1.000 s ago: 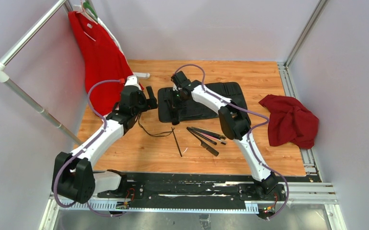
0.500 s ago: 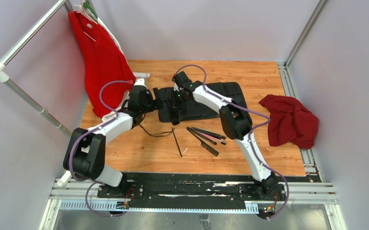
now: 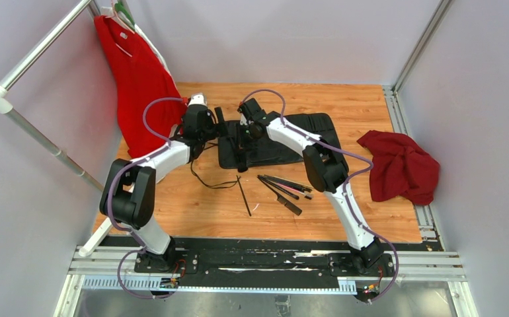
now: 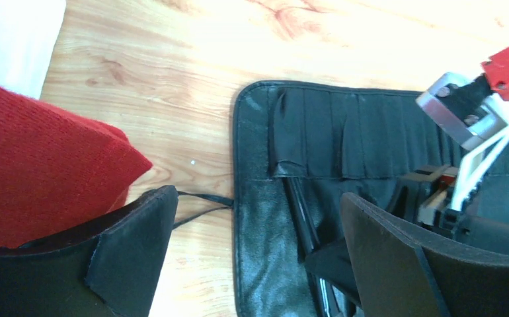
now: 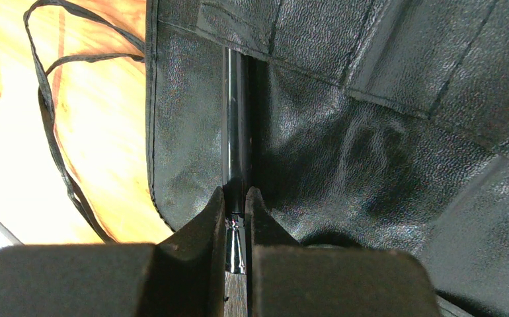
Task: Organize the makeup
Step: Place the makeup brush in the storage box.
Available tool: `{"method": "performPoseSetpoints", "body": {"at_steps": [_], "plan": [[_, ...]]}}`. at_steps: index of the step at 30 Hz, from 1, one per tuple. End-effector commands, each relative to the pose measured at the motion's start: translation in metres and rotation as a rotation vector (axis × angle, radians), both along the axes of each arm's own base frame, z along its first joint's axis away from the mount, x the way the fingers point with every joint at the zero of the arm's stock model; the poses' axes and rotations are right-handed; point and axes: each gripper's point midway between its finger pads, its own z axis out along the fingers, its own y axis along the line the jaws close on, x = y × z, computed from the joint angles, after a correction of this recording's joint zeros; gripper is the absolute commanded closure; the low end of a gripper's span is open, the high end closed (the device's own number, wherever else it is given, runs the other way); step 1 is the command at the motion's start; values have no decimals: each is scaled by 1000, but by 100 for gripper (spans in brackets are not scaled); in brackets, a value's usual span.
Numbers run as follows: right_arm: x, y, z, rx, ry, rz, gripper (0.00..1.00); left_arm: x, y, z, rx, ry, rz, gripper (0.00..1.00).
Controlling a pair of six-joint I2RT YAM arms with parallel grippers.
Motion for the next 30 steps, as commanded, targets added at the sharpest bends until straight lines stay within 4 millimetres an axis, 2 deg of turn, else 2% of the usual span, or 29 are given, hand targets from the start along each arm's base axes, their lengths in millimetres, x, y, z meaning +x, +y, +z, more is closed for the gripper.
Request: {"method": "performPoseSetpoints", "body": {"at_steps": [1,6,10,20,26,30], "plan": [[-7,-24,-28,-85,58,-8,99,3,15,-14,86,48,41,2],[-4,-25,-27,-81,54,-10,99,-10,6,-31,53,92,-17,2],[-4,-27,-28,-82,57,-12,99,-24,-2,-31,27,89,-79,2],[-3,-27,-30,-81,59,-11,99,-51,26,-37,200,161,-17,2],[-2,-28,-32,-82,62,-14,99,-57,27,-42,397,192,11,2],[-1,-29,-33,-81,62,-16,99,-59,24,-48,448,192,18,2]]}}
